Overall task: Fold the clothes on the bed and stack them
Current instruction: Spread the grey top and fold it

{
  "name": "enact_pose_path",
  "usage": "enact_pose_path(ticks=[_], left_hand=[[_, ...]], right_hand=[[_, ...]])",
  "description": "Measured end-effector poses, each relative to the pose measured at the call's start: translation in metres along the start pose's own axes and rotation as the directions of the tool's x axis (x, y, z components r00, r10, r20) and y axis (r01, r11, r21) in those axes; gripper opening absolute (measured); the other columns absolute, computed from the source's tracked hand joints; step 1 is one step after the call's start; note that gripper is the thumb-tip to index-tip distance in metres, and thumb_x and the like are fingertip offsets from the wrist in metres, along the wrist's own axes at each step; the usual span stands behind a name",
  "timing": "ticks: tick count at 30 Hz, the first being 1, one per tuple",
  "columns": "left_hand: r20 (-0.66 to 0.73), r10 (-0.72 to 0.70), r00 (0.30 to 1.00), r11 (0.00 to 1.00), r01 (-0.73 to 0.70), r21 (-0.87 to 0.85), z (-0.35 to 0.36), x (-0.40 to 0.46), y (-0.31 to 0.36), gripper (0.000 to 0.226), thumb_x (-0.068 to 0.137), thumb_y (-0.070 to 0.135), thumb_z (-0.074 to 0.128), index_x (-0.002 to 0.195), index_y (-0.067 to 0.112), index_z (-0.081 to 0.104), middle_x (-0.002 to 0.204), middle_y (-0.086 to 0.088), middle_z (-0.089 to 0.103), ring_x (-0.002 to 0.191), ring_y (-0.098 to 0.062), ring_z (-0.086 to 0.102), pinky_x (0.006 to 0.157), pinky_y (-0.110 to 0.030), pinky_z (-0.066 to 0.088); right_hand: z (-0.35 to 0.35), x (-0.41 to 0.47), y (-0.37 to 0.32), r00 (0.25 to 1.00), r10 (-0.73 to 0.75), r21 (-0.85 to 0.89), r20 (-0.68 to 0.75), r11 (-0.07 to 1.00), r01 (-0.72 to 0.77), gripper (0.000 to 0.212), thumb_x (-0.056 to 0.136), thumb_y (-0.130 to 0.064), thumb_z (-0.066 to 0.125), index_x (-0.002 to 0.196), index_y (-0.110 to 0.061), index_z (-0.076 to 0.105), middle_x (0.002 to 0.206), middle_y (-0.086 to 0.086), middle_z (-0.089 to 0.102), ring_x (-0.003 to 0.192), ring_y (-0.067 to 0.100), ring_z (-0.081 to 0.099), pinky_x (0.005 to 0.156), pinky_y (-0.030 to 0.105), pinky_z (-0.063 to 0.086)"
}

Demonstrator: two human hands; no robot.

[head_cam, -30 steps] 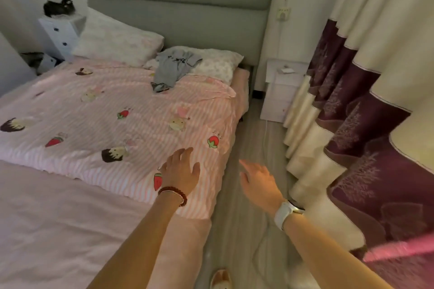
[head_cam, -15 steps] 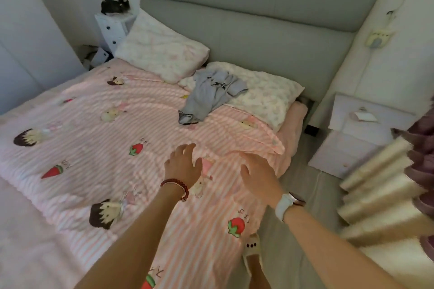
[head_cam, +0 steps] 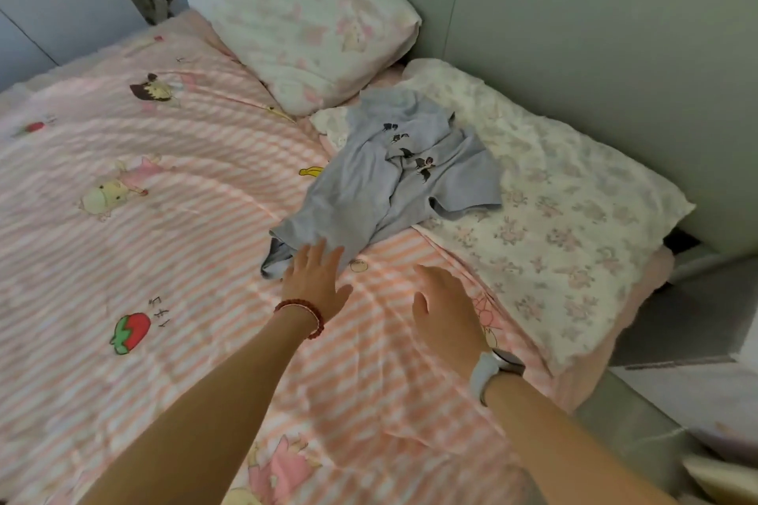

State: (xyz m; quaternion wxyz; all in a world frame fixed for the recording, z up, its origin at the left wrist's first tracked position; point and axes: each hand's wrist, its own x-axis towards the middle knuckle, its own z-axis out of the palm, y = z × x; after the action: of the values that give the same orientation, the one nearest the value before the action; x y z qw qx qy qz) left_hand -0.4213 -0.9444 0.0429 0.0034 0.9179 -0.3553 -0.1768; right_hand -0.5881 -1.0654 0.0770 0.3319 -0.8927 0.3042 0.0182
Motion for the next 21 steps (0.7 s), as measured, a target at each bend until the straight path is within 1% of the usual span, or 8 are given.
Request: enact_pose_path(ticks=[3,5,7,10,13,15,17,21], left_hand=[[0.021,-0.052,0.998,0.989,0.049,0.138,0.021,0.042,0.003,0.069,0.087,0.055,0.048,0.145,0.033,0.018,0.157,0.001,0.003,0.144,-0.027,-0.001,0.111,-0.050,0.013],[-0.052,-0.046,0.998,0.991,0.052,0.126,0.026,0.062,0.001,0.043,0.093,0.044,0.045,0.134,0.029,0.042,0.152,0.000,0.025,0.142,-0.026,0.013,0.111,-0.049,0.012],[-0.186,-0.062,0.981,0.989,0.036,-0.142,0.023,0.073,-0.001,0.023,0.097,0.025,0.042,0.109,0.015,0.060,0.120,-0.009,0.058,0.120,-0.029,0.046,0.104,-0.044,0.027],[-0.233,-0.260,0.937,0.776,0.059,-0.628,-0.001,0.064,-0.007,0.018,0.099,0.015,0.037,0.091,0.009,0.052,0.080,-0.013,0.055,0.073,-0.025,0.050,0.061,-0.030,0.030],[-0.263,-0.279,0.924,0.718,0.019,-0.696,-0.021,0.036,-0.026,0.018,0.099,0.013,0.036,0.090,0.007,0.050,0.076,-0.002,0.051,0.067,-0.017,0.044,0.057,-0.028,0.026],[-0.252,-0.316,0.915,0.678,0.032,-0.735,-0.031,0.012,-0.042,0.019,0.099,0.011,0.036,0.083,0.008,0.046,0.069,0.004,0.047,0.063,-0.011,0.042,0.054,-0.021,0.030],[-0.208,-0.388,0.898,0.607,0.078,-0.791,-0.038,-0.012,-0.056,0.024,0.099,0.009,0.035,0.076,0.011,0.045,0.068,0.004,0.044,0.063,-0.011,0.039,0.055,-0.014,0.031],[0.001,-0.450,0.893,0.290,0.147,-0.946,-0.054,-0.061,-0.076,0.028,0.098,0.011,0.038,0.074,0.013,0.052,0.077,-0.002,0.050,0.076,-0.020,0.045,0.073,-0.032,0.036]], right_hand=[[0.007,0.044,0.015,0.999,-0.037,-0.052,-0.015,0.998,0.036,0.045,0.097,-0.017,0.037,0.142,-0.013,0.032,0.146,0.006,0.033,0.134,0.022,0.028,0.109,0.036,0.028],[0.005,0.070,0.021,0.991,-0.088,-0.140,-0.104,0.987,0.073,0.043,0.096,-0.017,0.039,0.139,-0.011,0.038,0.144,0.007,0.036,0.133,0.024,0.029,0.107,0.037,0.030],[-0.006,0.096,0.025,0.960,-0.137,-0.201,-0.243,0.976,0.088,0.039,0.093,-0.015,0.045,0.132,-0.007,0.047,0.139,0.011,0.042,0.130,0.028,0.035,0.102,0.042,0.034],[-0.024,0.133,0.032,0.935,-0.095,-0.275,-0.341,0.961,-0.002,0.046,0.092,-0.023,0.049,0.136,-0.010,0.042,0.144,0.017,0.036,0.133,0.035,0.030,0.105,0.052,0.030],[-0.026,0.156,0.033,0.986,0.040,-0.361,-0.160,0.927,-0.096,0.071,0.091,-0.041,0.050,0.149,-0.029,0.010,0.156,0.012,0.010,0.138,0.038,0.018,0.104,0.054,0.026],[-0.017,0.157,0.032,0.998,0.027,-0.469,-0.063,0.882,-0.054,0.078,0.088,-0.047,0.051,0.148,-0.032,0.004,0.152,0.012,0.019,0.132,0.036,0.028,0.098,0.050,0.034],[-0.005,0.152,0.026,1.000,0.005,-0.466,0.008,0.885,0.000,0.074,0.088,-0.046,0.051,0.148,-0.032,0.010,0.142,0.013,0.034,0.124,0.035,0.036,0.094,0.047,0.037],[0.029,0.125,-0.007,0.991,-0.088,-0.226,0.099,0.968,0.108,0.047,0.091,-0.036,0.051,0.135,-0.021,0.045,0.127,0.015,0.049,0.118,0.034,0.040,0.097,0.043,0.036]])
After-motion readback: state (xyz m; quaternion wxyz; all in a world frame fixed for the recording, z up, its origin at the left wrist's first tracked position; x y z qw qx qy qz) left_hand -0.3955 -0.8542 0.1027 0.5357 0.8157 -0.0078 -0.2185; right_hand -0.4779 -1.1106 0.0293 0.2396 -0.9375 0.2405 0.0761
